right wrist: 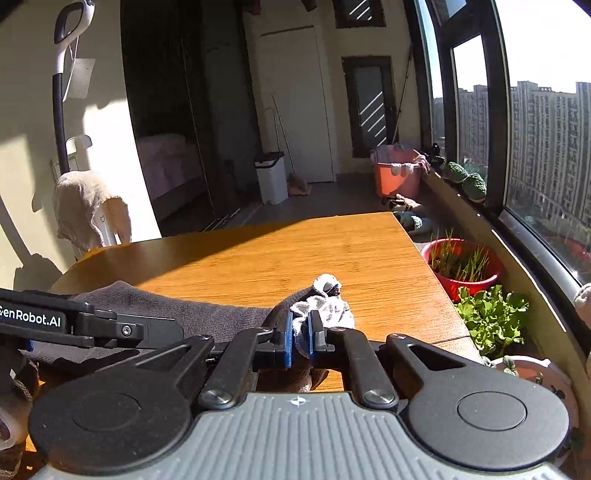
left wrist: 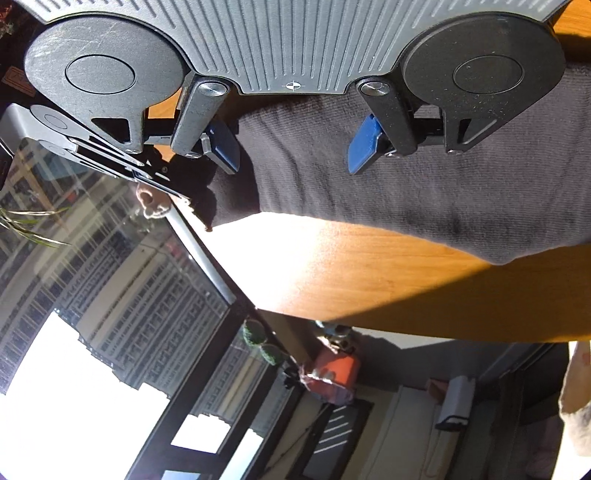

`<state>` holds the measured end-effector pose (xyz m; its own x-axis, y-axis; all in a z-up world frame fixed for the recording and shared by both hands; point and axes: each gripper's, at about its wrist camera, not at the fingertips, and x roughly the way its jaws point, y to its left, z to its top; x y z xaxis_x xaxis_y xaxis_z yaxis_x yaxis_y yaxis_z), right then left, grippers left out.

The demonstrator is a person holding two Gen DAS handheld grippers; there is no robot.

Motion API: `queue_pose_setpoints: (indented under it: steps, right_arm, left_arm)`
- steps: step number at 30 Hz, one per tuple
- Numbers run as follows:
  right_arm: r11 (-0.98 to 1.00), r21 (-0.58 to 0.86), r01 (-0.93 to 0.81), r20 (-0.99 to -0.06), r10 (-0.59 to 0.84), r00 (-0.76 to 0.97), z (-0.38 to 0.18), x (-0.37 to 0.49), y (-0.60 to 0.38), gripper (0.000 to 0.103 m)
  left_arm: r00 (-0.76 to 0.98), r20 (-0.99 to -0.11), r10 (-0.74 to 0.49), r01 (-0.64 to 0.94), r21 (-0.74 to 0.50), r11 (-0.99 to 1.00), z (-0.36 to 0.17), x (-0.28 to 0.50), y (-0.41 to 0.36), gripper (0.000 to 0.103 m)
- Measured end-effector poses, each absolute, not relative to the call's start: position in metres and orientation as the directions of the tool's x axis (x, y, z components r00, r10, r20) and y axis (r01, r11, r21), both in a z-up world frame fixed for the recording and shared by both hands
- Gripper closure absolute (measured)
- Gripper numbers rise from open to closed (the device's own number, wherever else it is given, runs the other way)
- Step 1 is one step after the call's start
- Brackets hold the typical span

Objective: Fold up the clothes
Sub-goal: 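Grasp the cuff end of the pants with the right gripper while the left gripper pinches beside it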

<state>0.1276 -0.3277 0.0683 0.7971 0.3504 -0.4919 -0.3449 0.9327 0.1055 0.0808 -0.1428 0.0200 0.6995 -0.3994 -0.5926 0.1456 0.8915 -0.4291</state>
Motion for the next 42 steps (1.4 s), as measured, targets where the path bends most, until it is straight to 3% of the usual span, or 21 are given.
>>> queue_pose_setpoints:
  steps: [3,9,11,14,15,20,22,27,30,34,37,42]
  right_arm:
    - [0.920,0.022,-0.390,-0.485,0.351,0.801,0.067,0.117,-0.305,0.095]
    - [0.871,-0.114,-0.479,-0.464,0.379,0.800,0.070,0.097,-0.279,0.094]
    - [0.860,-0.134,-0.492,-0.459,0.386,0.800,0.071,0.093,-0.277,0.095]
    - [0.866,-0.115,-0.486,-0.463,0.386,0.798,0.071,0.093,-0.282,0.094]
    - [0.874,-0.097,-0.477,-0.466,0.383,0.798,0.071,0.094,-0.287,0.094]
    - [0.924,0.109,-0.367,-0.516,0.368,0.774,0.068,0.109,-0.324,0.091]
    - [0.931,0.216,-0.293,-0.549,0.364,0.752,0.060,0.118,-0.338,0.077]
    - [0.876,0.462,-0.142,-0.571,0.416,0.708,0.041,0.129,-0.362,0.064]
    - [0.800,0.579,-0.158,-0.538,0.520,0.663,0.032,0.138,-0.361,0.064]
    - [0.757,0.638,-0.141,-0.503,0.548,0.668,0.027,0.148,-0.368,0.084]
    - [0.824,0.528,-0.205,-0.496,0.495,0.714,0.049,0.148,-0.370,0.089]
    - [0.912,0.000,-0.411,-0.492,0.358,0.794,0.080,0.123,-0.315,0.089]
  left_arm:
    - [0.713,-0.576,-0.400,0.182,-0.399,0.899,0.033,0.087,-0.151,0.028]
    - [0.704,-0.577,-0.414,0.244,-0.351,0.904,0.041,0.101,-0.181,0.035]
    - [0.708,-0.579,-0.403,0.253,-0.325,0.911,0.042,0.103,-0.187,0.040]
    - [0.704,-0.610,-0.364,0.244,-0.274,0.930,0.035,0.109,-0.194,0.057]
    - [0.703,-0.621,-0.346,0.237,-0.255,0.938,0.031,0.111,-0.195,0.064]
    - [0.689,-0.653,-0.315,0.170,-0.277,0.946,0.015,0.118,-0.178,0.065]
    - [0.687,-0.652,-0.322,0.158,-0.298,0.941,0.014,0.116,-0.172,0.057]
    - [0.661,-0.656,-0.363,0.142,-0.365,0.920,0.013,0.107,-0.158,0.039]
    - [0.624,-0.661,-0.417,0.100,-0.461,0.882,0.004,0.106,-0.146,0.038]
    - [0.611,-0.637,-0.469,0.060,-0.554,0.831,-0.003,0.103,-0.136,0.037]
    - [0.571,-0.605,-0.555,0.057,-0.645,0.762,-0.010,0.107,-0.137,0.037]
    - [0.611,-0.588,-0.529,0.069,-0.627,0.776,0.002,0.118,-0.138,0.036]
